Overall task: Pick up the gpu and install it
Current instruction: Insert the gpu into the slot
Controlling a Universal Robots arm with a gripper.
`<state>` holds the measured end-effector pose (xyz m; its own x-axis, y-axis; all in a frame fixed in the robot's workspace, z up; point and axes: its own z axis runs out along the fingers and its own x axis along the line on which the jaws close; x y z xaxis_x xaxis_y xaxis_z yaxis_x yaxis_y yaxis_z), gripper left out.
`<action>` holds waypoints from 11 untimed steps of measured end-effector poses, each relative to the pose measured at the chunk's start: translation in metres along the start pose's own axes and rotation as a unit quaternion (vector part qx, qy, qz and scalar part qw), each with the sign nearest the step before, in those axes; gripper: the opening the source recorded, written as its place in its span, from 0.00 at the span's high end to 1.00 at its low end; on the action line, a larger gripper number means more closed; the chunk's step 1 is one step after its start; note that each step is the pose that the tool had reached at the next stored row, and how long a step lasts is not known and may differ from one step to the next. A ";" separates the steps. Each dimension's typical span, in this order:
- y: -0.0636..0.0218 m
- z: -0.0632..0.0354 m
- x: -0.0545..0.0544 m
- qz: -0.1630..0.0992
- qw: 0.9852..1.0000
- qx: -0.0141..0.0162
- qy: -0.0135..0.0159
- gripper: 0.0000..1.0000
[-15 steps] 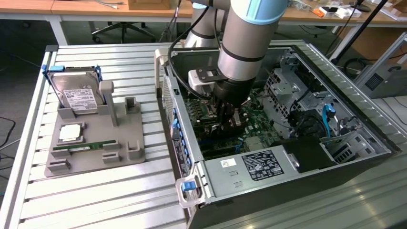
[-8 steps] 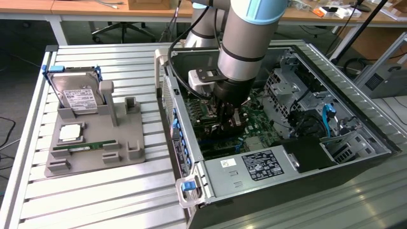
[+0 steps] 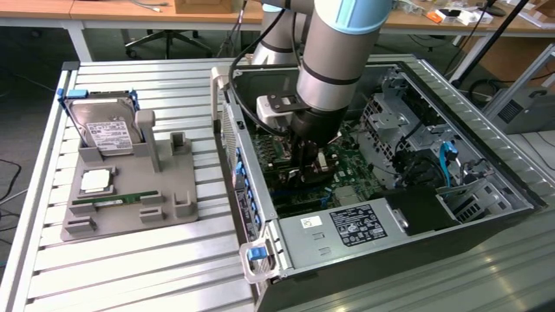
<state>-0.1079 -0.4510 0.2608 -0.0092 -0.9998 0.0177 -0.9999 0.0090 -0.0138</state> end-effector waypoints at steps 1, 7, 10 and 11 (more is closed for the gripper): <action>0.0000 -0.0029 0.000 0.000 1.000 0.000 0.000 0.54; -0.0004 -0.0309 -0.001 0.000 1.000 0.000 0.000 0.54; -0.0008 -0.0394 -0.006 0.000 1.000 0.000 0.001 0.62; -0.0027 -0.0394 -0.006 0.000 1.000 -0.001 0.001 0.62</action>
<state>-0.1057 -0.4446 0.3002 -0.0091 -0.9998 0.0190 -0.9999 0.0089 -0.0113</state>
